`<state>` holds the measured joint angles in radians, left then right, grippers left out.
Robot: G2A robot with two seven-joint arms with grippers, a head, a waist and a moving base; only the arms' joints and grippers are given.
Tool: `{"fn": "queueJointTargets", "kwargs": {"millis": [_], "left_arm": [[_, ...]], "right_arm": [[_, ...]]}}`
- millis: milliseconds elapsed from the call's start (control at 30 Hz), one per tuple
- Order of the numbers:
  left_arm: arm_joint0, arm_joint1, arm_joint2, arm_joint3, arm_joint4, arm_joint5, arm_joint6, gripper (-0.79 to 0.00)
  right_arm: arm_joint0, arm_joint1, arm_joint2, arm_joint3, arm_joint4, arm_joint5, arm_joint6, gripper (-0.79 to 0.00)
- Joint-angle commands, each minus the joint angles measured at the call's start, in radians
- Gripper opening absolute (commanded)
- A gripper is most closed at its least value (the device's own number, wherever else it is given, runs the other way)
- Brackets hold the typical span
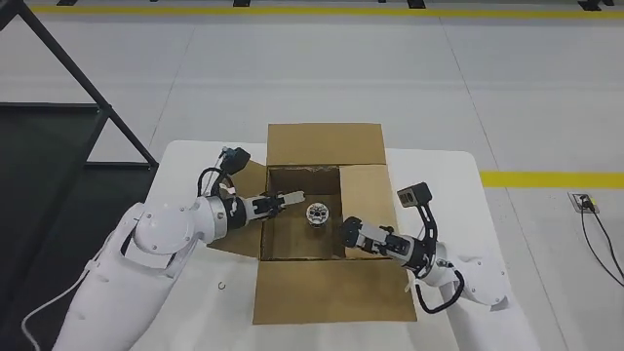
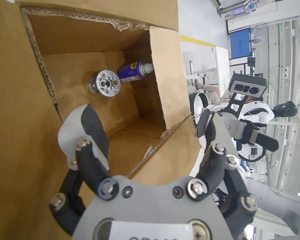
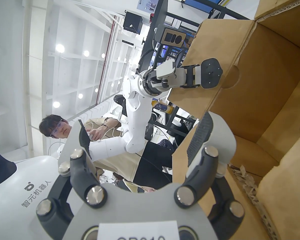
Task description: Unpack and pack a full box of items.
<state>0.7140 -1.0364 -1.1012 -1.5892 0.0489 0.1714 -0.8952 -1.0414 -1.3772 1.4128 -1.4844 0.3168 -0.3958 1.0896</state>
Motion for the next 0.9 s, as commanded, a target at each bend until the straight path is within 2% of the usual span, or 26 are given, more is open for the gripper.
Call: {"fn": "queueJointTargets", "kwargs": {"millis": [0, 467, 633, 733, 867], "left_arm": [[-0.016, -0.007, 0.026, 0.017, -0.001, -0.001, 0.009, 0.0], [-0.077, -0.054, 0.14, 0.129, -0.071, -0.068, 0.068, 0.0], [-0.084, -0.055, 0.126, 0.153, -0.07, -0.079, 0.063, 0.0], [-0.077, -0.05, 0.098, 0.15, -0.07, -0.085, 0.06, 0.0], [-0.051, -0.038, 0.052, 0.133, -0.067, -0.095, 0.042, 0.0]], "right_arm": [[-0.013, 0.003, 0.002, -0.006, 0.003, -0.005, -0.008, 0.0], [-0.067, 0.023, 0.001, -0.034, 0.02, -0.034, -0.043, 0.0], [-0.063, 0.029, -0.002, -0.022, 0.011, -0.02, -0.071, 0.0], [-0.048, 0.03, -0.005, -0.01, -0.023, 0.014, -0.131, 0.0], [-0.018, 0.033, -0.02, 0.017, -0.024, 0.041, -0.14, 0.0]]}}
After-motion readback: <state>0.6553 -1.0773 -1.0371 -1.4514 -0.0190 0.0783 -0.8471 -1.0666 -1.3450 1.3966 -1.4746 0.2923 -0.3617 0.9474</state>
